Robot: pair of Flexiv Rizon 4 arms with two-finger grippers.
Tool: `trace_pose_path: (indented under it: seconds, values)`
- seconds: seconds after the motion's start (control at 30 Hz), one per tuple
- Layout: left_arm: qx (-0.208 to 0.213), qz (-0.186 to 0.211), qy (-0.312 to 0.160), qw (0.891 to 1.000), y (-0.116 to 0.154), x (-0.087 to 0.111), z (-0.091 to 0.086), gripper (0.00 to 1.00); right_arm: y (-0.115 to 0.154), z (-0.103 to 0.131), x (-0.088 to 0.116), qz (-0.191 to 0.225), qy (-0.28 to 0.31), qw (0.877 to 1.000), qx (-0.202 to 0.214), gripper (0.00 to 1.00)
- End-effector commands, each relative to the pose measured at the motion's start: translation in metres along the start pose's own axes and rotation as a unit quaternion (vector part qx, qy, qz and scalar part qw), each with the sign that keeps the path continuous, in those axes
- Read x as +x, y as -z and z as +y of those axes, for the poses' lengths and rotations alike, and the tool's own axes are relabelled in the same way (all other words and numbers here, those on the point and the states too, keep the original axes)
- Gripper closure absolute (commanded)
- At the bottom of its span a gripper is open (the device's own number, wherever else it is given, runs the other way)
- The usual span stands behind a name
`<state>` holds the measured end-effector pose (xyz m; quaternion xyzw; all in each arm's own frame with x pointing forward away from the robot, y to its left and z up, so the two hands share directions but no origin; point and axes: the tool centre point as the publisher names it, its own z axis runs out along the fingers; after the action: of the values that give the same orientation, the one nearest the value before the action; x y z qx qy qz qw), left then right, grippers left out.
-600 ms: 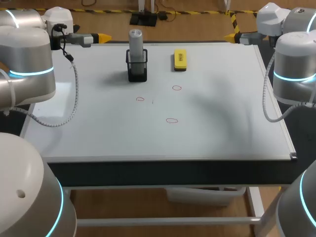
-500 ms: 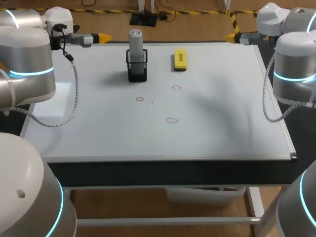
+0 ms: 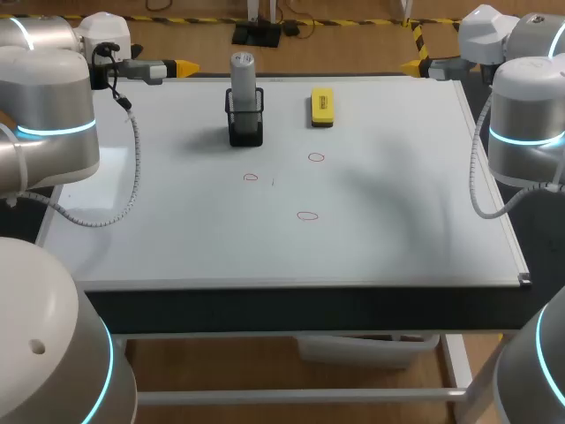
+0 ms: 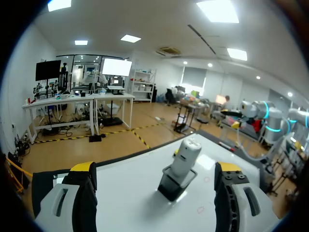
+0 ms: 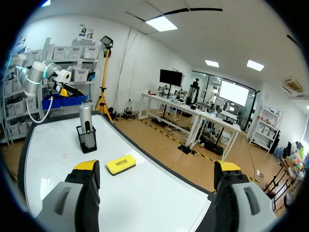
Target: Pick up the inspection probe, press it on each red-marked spot on the whiteboard one by one, put down the probe, pick up the eraser, and wipe off all the red marks.
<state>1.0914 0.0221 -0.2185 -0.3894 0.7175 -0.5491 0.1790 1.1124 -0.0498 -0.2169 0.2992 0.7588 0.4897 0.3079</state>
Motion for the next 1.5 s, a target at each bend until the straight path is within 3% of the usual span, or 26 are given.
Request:
trace_pose_path:
  seconds: [0.03, 0.47, 0.57, 0.8, 1.2, 1.5]
  values:
    - [0.0, 0.0, 0.0, 1.0, 0.0, 0.0, 0.0, 0.0, 0.0, 0.0, 0.0, 0.0, 0.0, 1.0, 0.001, 0.0]
    - [0.02, 0.067, -0.008, 0.998, -0.018, -0.015, 0.0, 0.0, 0.0, 0.0, 0.0, 0.0, 0.0, 1.0, 0.001, 0.0]
    - [0.022, 0.103, 0.001, 0.994, -0.022, -0.019, 0.001, 0.0, 0.0, 0.0, 0.0, 0.0, 0.0, 1.0, 0.001, 0.0]
    - [0.031, 0.155, -0.028, 0.987, -0.03, -0.02, 0.001, 0.0, 0.0, 0.0, 0.0, 0.0, 0.0, 1.0, 0.001, 0.0]
    - [0.068, 0.227, -0.079, 0.968, -0.049, -0.004, -0.014, 0.0, 0.0, 0.0, 0.0, 0.0, 0.0, 1.0, 0.001, 0.0]
    - [0.074, 0.278, -0.099, 0.953, -0.052, 0.018, -0.012, 0.0, 0.0, 0.0, 0.0, 0.0, 0.0, 1.0, 0.001, 0.0]
